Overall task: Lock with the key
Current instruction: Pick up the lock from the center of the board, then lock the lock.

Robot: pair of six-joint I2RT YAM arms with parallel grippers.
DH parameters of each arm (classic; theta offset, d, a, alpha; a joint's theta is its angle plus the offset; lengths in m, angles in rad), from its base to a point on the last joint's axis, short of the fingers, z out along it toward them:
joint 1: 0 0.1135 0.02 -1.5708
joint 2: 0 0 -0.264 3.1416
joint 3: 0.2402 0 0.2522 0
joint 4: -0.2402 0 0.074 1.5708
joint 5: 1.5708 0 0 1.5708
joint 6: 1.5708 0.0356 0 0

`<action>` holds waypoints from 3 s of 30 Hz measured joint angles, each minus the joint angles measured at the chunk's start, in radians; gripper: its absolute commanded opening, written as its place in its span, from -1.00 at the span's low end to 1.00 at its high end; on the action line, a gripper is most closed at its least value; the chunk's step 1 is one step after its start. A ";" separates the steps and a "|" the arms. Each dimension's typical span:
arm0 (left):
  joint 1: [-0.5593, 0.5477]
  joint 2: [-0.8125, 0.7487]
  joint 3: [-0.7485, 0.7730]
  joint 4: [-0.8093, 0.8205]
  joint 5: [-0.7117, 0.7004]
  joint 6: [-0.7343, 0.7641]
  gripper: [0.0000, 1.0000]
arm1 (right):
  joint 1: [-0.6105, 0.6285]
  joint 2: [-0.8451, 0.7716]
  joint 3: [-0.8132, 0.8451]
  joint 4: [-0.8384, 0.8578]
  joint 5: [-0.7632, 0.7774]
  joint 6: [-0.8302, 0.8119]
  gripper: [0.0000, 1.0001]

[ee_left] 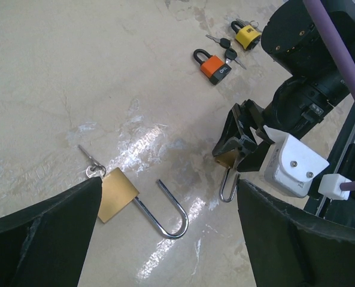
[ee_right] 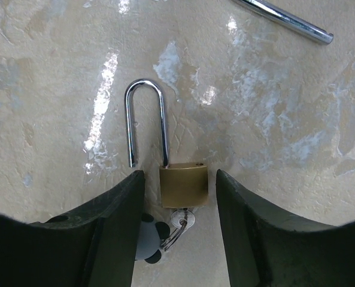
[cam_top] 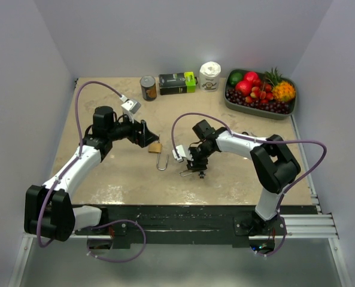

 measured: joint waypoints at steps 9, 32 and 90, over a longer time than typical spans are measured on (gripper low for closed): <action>0.000 0.000 0.000 0.002 -0.012 -0.023 0.94 | 0.000 0.002 -0.002 0.001 0.040 0.006 -0.10; 0.070 0.068 -0.026 -0.013 0.074 0.000 0.81 | 0.000 -0.121 -0.019 0.000 0.031 0.146 -1.00; -0.225 0.030 -0.180 0.143 0.283 0.366 -0.46 | 0.018 -0.183 0.200 -0.138 -0.214 0.467 -1.00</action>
